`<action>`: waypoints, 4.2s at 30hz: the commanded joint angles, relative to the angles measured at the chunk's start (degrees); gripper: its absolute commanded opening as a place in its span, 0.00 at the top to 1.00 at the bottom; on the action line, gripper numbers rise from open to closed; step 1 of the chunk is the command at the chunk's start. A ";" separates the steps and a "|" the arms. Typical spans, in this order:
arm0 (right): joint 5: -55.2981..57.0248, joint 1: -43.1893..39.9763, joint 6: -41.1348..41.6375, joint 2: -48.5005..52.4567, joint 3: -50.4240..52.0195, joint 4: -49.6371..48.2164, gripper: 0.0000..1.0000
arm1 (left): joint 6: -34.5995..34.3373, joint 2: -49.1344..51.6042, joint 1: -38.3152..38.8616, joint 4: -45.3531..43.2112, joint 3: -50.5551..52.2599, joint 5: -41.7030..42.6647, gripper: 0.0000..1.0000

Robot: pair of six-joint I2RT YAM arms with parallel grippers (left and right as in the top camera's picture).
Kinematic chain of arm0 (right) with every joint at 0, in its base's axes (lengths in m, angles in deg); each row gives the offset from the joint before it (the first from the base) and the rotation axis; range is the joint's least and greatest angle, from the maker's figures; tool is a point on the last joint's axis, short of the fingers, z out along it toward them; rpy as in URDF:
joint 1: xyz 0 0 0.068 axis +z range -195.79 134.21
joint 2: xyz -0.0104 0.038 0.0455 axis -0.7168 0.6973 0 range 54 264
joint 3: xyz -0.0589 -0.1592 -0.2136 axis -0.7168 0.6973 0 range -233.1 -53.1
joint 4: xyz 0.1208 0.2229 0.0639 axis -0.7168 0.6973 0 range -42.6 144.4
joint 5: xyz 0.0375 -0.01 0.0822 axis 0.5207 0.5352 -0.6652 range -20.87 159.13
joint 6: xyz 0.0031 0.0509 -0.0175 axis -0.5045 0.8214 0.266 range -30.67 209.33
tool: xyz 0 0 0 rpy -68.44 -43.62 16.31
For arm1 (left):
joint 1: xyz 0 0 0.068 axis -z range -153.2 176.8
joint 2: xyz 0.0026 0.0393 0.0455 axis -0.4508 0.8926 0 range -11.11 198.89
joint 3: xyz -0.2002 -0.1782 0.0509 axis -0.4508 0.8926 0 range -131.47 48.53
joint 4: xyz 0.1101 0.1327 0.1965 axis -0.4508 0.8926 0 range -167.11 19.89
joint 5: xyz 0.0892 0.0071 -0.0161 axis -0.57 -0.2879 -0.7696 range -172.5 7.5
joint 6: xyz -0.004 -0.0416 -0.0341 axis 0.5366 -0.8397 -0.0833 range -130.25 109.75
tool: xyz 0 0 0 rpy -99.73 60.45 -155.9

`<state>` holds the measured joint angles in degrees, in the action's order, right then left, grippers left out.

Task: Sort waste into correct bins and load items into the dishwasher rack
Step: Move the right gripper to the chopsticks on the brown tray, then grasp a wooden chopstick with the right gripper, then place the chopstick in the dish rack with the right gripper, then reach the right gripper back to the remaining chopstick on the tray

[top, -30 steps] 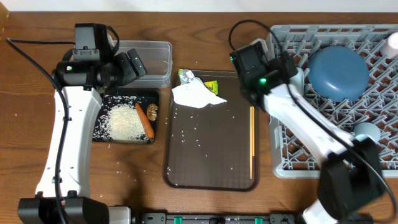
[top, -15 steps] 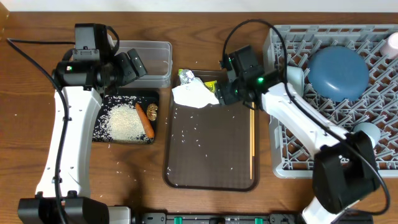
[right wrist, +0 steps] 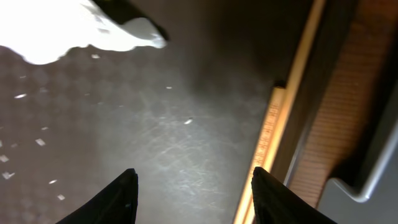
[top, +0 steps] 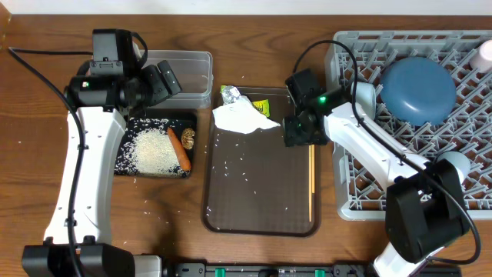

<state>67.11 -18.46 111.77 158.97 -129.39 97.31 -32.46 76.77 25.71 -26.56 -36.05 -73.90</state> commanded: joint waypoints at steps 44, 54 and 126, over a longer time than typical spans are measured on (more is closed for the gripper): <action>0.31 -1.40 -2.93 -6.73 0.92 -3.65 0.99 | 0.76 -0.31 -0.24 0.07 -0.02 -0.50 0.02; 3.76 -18.91 -11.52 -13.81 -5.99 2.01 0.99 | 0.76 -0.31 -0.24 0.07 -0.02 -0.50 0.02; 4.94 -1.20 -1.62 2.84 4.22 -4.85 0.53 | 0.76 -0.31 -0.24 0.04 -0.02 -0.50 0.02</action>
<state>70.62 -19.37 112.60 165.77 -125.39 92.57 -32.46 76.77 25.71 -26.54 -36.05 -73.90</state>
